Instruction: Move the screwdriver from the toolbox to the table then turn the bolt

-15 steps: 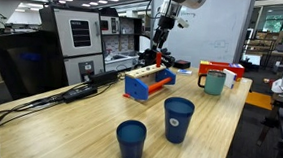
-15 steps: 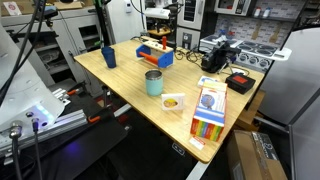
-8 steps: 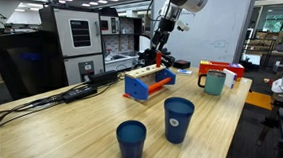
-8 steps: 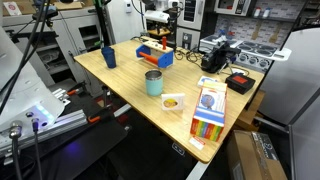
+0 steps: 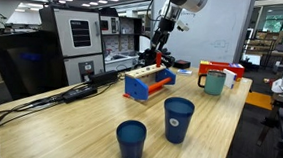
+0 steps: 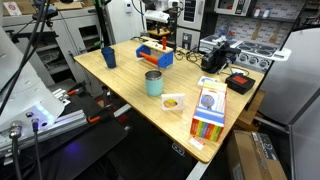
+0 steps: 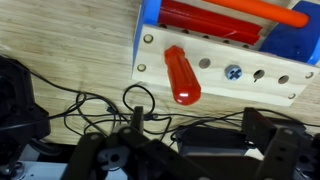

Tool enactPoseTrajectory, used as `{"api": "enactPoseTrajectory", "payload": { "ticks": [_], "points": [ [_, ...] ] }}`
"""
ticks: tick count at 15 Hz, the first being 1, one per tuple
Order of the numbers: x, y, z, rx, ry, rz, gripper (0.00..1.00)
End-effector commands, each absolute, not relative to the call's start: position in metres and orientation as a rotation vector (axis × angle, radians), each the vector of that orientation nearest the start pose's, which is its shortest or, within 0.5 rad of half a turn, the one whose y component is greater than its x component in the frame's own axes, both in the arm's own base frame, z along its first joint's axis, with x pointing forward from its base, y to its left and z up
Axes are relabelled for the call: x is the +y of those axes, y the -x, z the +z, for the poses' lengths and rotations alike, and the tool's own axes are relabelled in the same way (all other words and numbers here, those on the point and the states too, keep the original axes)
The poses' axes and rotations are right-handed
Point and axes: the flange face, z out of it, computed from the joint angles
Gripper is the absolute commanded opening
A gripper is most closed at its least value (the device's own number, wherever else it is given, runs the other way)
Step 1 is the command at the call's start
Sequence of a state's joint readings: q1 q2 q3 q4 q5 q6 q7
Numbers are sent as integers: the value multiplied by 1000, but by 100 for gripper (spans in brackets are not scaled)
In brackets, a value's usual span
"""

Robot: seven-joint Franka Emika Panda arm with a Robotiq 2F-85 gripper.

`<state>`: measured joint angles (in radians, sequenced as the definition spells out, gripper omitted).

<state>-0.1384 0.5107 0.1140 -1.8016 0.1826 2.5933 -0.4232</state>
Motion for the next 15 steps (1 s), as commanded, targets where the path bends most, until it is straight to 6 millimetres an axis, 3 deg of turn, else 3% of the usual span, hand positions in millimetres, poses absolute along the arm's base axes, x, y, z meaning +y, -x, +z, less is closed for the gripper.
{"api": "enactPoseTrajectory", "payload": {
  "ticks": [1, 8, 10, 15],
  "points": [
    [-27, -678, 293, -332, 2986, -470, 100],
    [-27, -667, 273, -237, 3029, -414, 100],
    [-27, -666, 269, -213, 3040, -399, 73],
    [-30, -670, 265, -217, 3032, -435, 37]
  ]
}}
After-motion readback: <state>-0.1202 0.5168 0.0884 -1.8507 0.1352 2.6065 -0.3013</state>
